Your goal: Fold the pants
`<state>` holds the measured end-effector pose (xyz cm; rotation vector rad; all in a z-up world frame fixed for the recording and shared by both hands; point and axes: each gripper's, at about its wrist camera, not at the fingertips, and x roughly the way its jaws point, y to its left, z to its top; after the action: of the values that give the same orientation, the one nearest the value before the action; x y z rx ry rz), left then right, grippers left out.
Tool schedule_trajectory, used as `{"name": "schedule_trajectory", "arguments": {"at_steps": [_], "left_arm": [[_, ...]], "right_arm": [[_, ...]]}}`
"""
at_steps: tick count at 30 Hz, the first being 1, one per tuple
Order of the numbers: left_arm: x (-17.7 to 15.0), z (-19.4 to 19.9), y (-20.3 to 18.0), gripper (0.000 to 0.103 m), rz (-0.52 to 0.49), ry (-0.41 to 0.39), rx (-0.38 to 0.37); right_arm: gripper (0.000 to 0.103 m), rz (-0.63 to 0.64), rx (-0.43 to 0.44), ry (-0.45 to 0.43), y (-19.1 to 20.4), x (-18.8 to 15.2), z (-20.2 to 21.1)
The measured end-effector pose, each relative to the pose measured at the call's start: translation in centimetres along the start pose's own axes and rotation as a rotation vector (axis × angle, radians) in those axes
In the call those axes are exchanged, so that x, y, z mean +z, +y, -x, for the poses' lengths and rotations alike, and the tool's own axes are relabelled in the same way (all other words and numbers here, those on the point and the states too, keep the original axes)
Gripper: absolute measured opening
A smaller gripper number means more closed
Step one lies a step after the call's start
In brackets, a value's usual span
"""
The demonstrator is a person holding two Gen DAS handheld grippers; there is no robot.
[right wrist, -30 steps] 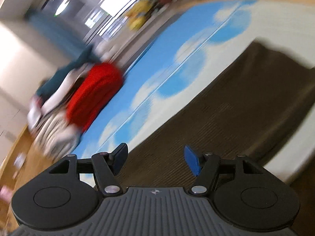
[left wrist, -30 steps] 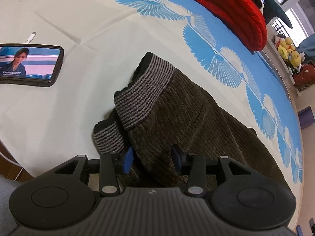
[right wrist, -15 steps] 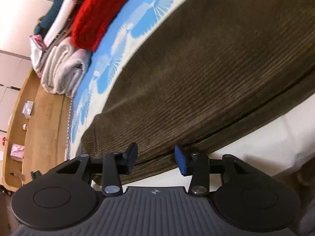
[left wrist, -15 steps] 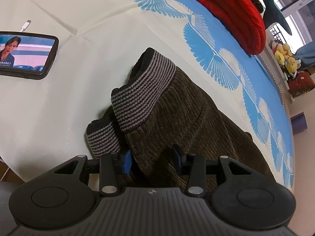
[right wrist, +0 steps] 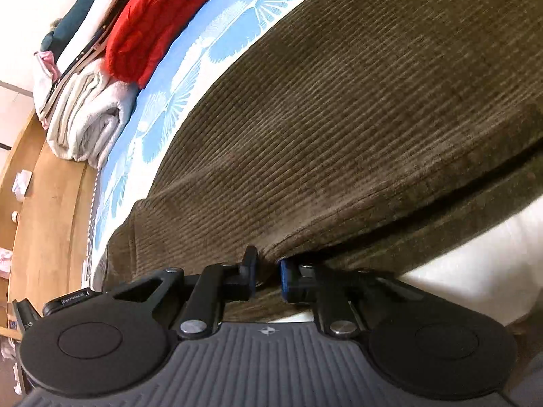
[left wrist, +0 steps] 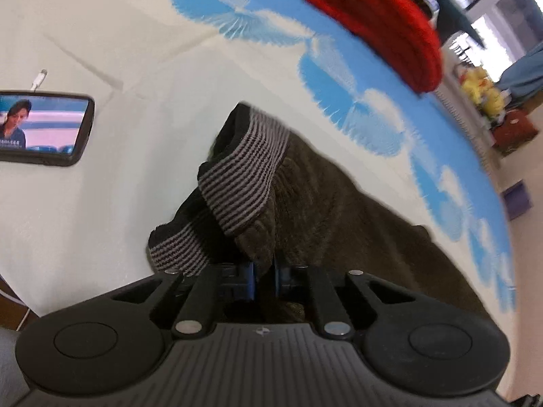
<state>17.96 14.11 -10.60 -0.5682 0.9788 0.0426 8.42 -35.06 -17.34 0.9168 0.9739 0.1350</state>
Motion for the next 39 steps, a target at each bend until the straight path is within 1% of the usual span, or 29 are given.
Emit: {"name": "schedule_trajectory", "arguments": {"at_steps": [5,7,10,11,12,14,17,18,19,20,21,22,23,24,26,27,28,29,30,31,33,34,35,37,38,39], "left_arm": [[-1.2,3.7,-0.5,0.01,-0.052,-0.044,-0.014],[-2.2,3.5,-0.1,0.011,-0.067,-0.036,0.002],[-3.0,1.3,0.8,0.011,-0.055,0.019,0.057],[-3.2,1.0,0.8,0.012,-0.064,0.016,0.062],[-3.2,0.9,0.7,0.013,-0.075,0.012,0.066],[-3.0,0.9,0.9,0.021,-0.064,0.001,0.067],[-3.0,1.5,1.4,0.029,-0.045,-0.003,0.068],[-3.1,1.9,1.4,0.033,-0.051,-0.012,0.076],[-3.1,2.4,1.4,0.048,-0.059,-0.025,0.1],[-3.2,3.1,1.3,0.061,-0.063,-0.039,0.122],[-3.4,4.0,1.3,0.065,-0.068,-0.064,0.126],[-3.5,4.9,1.1,0.069,-0.079,-0.084,0.12],[-3.5,5.4,0.9,0.069,-0.089,-0.094,0.114],[-3.6,6.0,0.5,0.069,-0.102,-0.106,0.106],[-3.4,6.6,-0.7,0.069,-0.135,-0.124,0.092],[-3.4,6.6,-1.5,0.069,-0.163,-0.127,0.081],[-3.3,6.4,-2.3,0.069,-0.183,-0.131,0.073],[-3.5,6.1,-3.0,0.069,-0.203,-0.133,0.068],[-3.6,5.5,-3.8,0.069,-0.222,-0.132,0.063],[-3.8,4.6,-4.6,0.07,-0.247,-0.128,0.053],[-4.4,2.5,-5.4,0.071,-0.276,-0.105,0.057],[-4.8,1.4,-5.5,0.071,-0.286,-0.094,0.058],[-5.1,0.3,-5.4,0.071,-0.293,-0.078,0.07],[-5.7,-1.4,-5.0,0.071,-0.311,-0.049,0.102],[-5.9,-1.6,-5.0,0.071,-0.325,-0.053,0.106],[-6.1,-1.6,-5.2,0.072,-0.342,-0.059,0.112]], "right_arm": [[0.009,0.072,0.072,-0.025,0.0,-0.1,2.5],[0.009,0.098,0.09,-0.022,-0.1,-0.4,3.4],[0.009,0.063,0.057,0.035,-1.5,-0.5,2.4],[0.009,0.054,0.034,0.058,-1.7,-0.5,1.8],[0.009,0.069,0.022,0.059,-1.7,-0.6,1.5],[0.011,0.106,0.019,0.044,-1.2,-0.6,1.7],[0.014,0.059,0.032,0.049,-1.6,-0.4,1.6],[0.018,0.036,0.042,0.056,-1.9,-0.3,1.7],[0.023,0.02,0.05,0.064,-2.2,-0.2,1.8],[0.025,0.009,0.058,0.075,-2.3,-0.3,2.1],[0.032,0.005,0.064,0.085,-2.3,-0.4,2.2],[0.048,0.006,0.065,0.102,-2.5,-0.5,2.6],[0.055,0.008,0.06,0.12,-2.5,-0.7,2.9],[0.057,0.013,0.07,0.129,-2.3,-0.9,3.1],[0.057,0.043,0.123,0.14,-2.1,-1.0,3.8],[0.054,0.064,0.157,0.128,-1.9,-0.9,4.3],[0.053,0.093,0.18,0.087,-1.5,-0.8,5.1],[0.052,0.149,0.184,0.019,-0.8,-0.7,5.9],[0.046,0.211,0.159,-0.05,-0.1,-0.7,6.5],[0.044,0.295,0.091,-0.142,0.9,-0.7,7.2],[0.043,0.449,-0.055,-0.251,2.3,-0.8,7.2],[0.043,0.521,-0.144,-0.264,2.8,-0.9,6.5],[0.043,0.554,-0.208,-0.239,3.0,-0.9,5.5],[0.042,0.562,-0.311,-0.131,2.3,-1.0,3.2],[0.039,0.573,-0.346,-0.111,2.0,-1.3,2.6],[0.038,0.626,-0.356,-0.137,2.1,-1.9,2.9]]}}
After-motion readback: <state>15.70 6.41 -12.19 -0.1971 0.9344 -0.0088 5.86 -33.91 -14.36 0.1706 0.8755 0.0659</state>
